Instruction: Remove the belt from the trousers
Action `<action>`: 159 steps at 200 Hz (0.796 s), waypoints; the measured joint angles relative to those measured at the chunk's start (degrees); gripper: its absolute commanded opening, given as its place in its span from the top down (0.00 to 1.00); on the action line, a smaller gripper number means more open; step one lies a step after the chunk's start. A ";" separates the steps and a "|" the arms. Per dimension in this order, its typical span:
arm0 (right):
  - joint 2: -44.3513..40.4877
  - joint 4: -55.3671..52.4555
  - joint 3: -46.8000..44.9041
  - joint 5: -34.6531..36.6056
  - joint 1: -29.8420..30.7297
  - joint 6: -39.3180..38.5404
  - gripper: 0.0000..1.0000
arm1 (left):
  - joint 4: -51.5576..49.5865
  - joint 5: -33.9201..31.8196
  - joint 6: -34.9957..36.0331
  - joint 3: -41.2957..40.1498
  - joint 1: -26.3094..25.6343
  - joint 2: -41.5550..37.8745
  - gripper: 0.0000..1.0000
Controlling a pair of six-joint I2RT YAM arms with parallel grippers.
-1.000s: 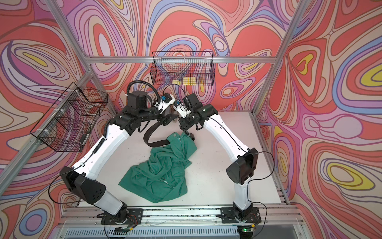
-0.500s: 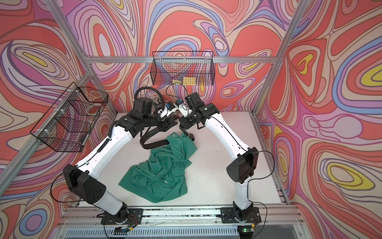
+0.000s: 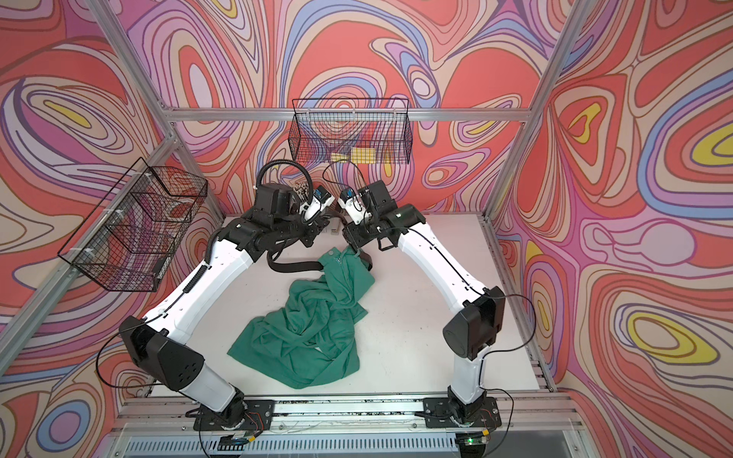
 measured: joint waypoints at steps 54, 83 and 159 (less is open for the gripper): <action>-10.84 16.22 -11.17 0.57 -0.02 7.08 0.50 | -4.74 -2.10 -9.70 6.62 0.09 1.20 1.00; -11.63 22.62 -11.45 1.53 -0.02 8.52 0.50 | -5.90 -2.10 -13.38 6.93 0.09 2.43 1.00; -5.55 25.31 -9.42 -1.44 -0.02 8.07 0.53 | -6.80 -1.20 -17.75 7.15 0.09 2.69 1.00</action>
